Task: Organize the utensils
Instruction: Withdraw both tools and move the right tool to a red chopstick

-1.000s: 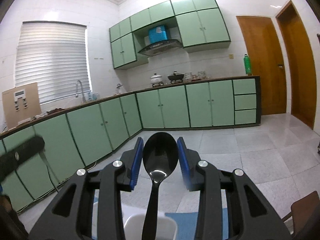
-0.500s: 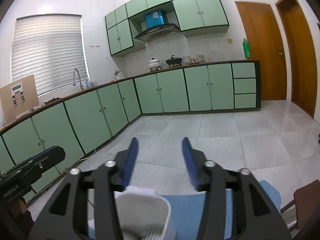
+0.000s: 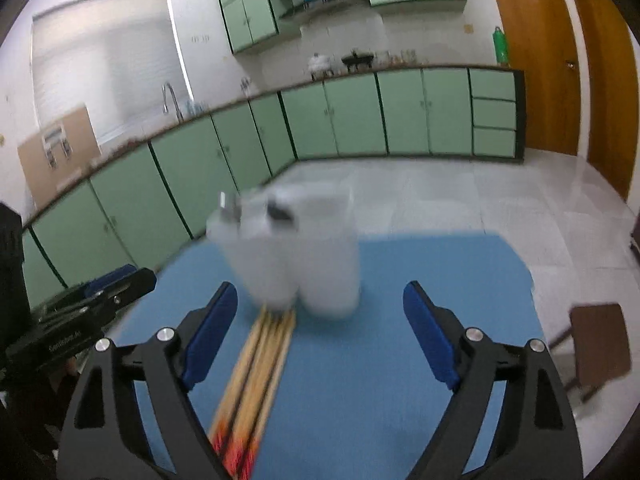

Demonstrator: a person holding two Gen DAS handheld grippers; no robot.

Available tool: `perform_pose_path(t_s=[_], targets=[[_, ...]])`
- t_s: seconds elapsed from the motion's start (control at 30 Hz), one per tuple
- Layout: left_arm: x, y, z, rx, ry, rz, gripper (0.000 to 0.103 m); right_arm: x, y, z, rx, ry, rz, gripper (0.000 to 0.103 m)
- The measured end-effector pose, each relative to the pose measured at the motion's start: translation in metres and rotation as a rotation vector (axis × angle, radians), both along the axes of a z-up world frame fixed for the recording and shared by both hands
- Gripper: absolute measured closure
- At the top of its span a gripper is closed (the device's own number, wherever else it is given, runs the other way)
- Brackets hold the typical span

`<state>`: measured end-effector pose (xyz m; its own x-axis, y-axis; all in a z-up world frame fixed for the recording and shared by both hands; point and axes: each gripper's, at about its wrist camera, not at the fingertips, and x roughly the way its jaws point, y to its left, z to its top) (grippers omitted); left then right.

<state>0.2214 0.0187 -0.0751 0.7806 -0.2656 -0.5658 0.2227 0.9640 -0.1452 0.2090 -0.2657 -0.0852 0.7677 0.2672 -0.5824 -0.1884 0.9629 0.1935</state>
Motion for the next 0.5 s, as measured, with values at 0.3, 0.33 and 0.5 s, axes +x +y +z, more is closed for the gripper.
perform_pose_path(t_s=[0.3,0.33,0.5], targets=[[-0.058,0.003,-0.056,0.066,0.146,0.023,0.051,-0.063,0.032,-0.051,-0.064,0.155,0.04,0.021],[-0.062,0.001,-0.06,0.076,0.156,0.024,0.051,-0.067,0.034,-0.054,-0.077,0.157,0.044,0.021],[-0.074,0.004,-0.078,0.076,0.212,0.022,0.051,-0.082,0.039,-0.068,-0.109,0.205,0.068,0.021]])
